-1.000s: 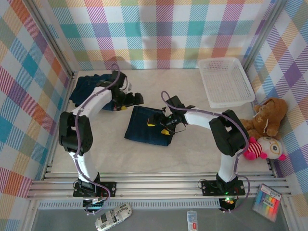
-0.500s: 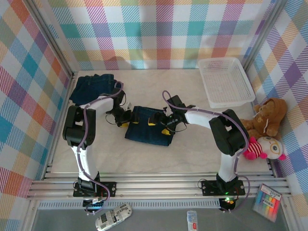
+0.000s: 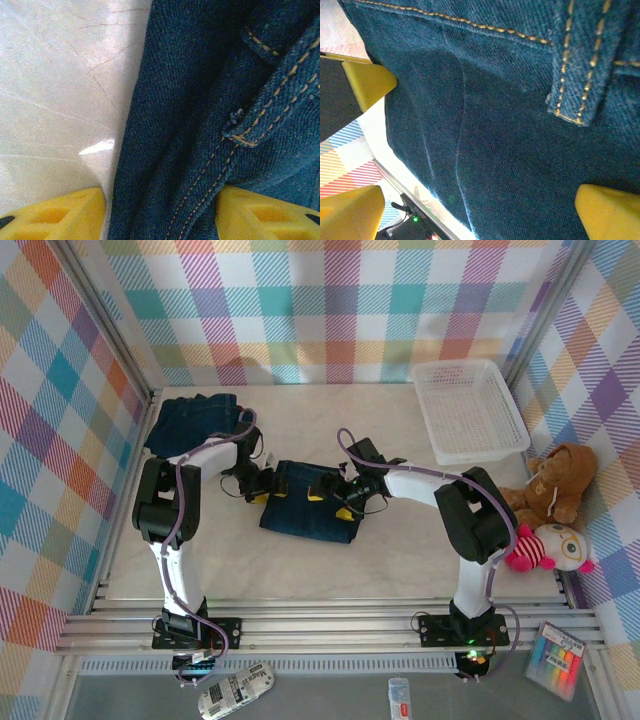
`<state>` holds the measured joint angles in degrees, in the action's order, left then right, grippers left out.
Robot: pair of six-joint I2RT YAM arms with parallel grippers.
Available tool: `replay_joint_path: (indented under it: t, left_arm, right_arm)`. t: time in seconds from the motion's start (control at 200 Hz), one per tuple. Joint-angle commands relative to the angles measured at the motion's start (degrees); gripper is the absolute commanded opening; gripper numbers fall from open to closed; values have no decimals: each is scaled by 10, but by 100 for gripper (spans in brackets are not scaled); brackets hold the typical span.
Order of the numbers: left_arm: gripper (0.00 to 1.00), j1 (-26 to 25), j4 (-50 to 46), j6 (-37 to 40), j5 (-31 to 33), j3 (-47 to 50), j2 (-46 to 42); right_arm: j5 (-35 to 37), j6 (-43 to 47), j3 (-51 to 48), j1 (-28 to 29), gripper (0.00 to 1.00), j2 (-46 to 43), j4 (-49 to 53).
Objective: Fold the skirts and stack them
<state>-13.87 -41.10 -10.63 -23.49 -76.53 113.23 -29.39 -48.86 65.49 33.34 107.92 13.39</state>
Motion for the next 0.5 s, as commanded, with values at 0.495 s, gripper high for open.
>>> replay_joint_path:
  t: [0.495]
  left_arm:
    - [32, -31, 174, -21, -64, 55, 49]
  right_arm:
    - [41, -4, -25, -5, 99, 28, 61]
